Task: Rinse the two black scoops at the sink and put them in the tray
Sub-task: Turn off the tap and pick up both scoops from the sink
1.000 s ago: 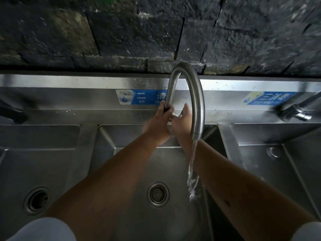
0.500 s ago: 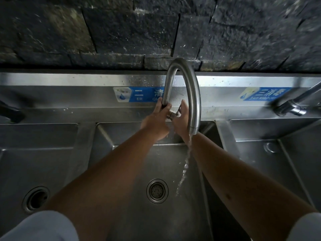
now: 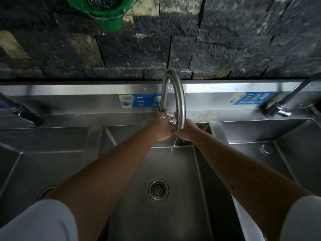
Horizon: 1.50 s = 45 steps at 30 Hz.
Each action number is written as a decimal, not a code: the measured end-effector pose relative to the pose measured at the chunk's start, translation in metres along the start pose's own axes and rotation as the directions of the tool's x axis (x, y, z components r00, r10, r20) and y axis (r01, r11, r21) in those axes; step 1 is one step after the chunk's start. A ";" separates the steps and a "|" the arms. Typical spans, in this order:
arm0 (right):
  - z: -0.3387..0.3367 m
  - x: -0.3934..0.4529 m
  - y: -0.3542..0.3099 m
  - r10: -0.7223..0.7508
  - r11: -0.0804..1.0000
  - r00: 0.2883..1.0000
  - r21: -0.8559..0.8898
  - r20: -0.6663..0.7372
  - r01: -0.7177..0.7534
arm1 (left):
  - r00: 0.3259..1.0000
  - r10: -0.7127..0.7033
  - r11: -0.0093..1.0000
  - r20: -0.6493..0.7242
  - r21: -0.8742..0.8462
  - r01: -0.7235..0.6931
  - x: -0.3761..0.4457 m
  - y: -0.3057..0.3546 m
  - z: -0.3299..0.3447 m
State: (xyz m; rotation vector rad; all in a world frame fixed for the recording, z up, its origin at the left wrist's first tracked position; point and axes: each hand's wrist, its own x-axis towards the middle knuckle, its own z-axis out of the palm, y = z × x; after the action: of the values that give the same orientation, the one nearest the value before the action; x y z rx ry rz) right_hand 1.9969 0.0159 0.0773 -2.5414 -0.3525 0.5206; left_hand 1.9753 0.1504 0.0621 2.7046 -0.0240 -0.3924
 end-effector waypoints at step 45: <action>-0.034 -0.277 0.361 0.387 0.907 0.916 -0.224 0.108 -0.357 | 0.927 0.216 0.973 0.306 0.012 -0.230 -0.080 0.318 0.254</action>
State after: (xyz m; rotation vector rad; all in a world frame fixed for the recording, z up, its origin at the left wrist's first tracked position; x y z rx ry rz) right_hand 1.8166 -0.3943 -0.0082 -2.7877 0.0400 0.8630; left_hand 1.8411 -0.2345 -0.0139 2.6223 -0.4297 -0.7396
